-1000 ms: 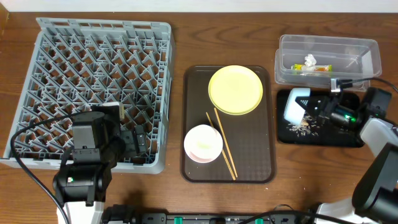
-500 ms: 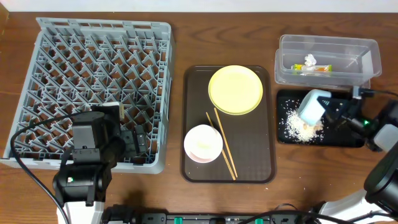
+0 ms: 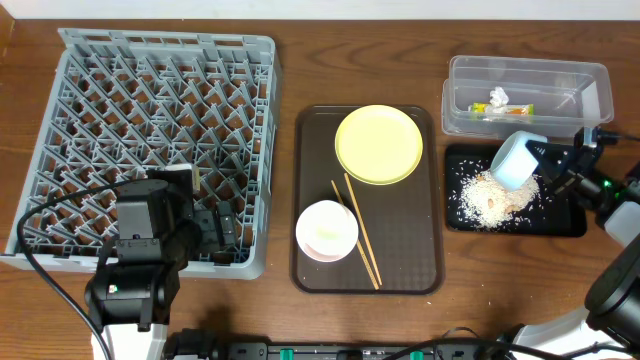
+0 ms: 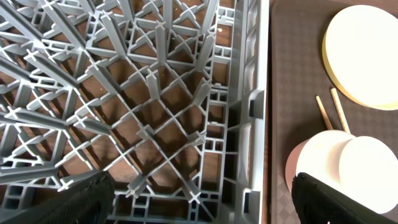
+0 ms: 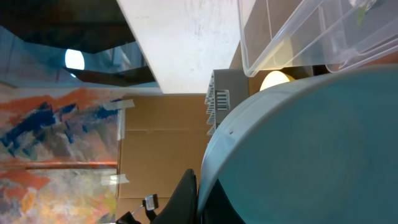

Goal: Sort waste into correct bins and load items into the dishwasher
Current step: 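Tip the blue bowl over the black tray to pour out the rice, then place the empty blue bowl onto the yellow plate with the right gripper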

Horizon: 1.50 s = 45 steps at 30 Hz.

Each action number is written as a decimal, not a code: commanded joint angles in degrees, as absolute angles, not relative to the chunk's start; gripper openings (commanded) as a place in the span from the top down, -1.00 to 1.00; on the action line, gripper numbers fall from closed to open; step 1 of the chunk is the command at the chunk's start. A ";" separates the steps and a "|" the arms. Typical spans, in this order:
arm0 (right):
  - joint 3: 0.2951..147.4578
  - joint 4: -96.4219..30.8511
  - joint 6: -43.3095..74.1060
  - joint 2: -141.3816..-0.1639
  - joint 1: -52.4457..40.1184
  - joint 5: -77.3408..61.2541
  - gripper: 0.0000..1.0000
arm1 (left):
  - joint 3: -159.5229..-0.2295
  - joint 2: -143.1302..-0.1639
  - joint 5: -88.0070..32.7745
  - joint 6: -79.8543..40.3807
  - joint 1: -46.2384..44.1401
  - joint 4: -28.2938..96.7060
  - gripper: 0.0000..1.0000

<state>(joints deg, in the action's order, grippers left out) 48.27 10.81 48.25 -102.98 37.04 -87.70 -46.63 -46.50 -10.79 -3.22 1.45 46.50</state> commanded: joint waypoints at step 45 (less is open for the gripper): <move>59.57 -6.94 6.04 -90.15 -27.27 -6.85 0.98 | -47.86 -46.35 -11.33 -3.75 1.65 46.70 -0.85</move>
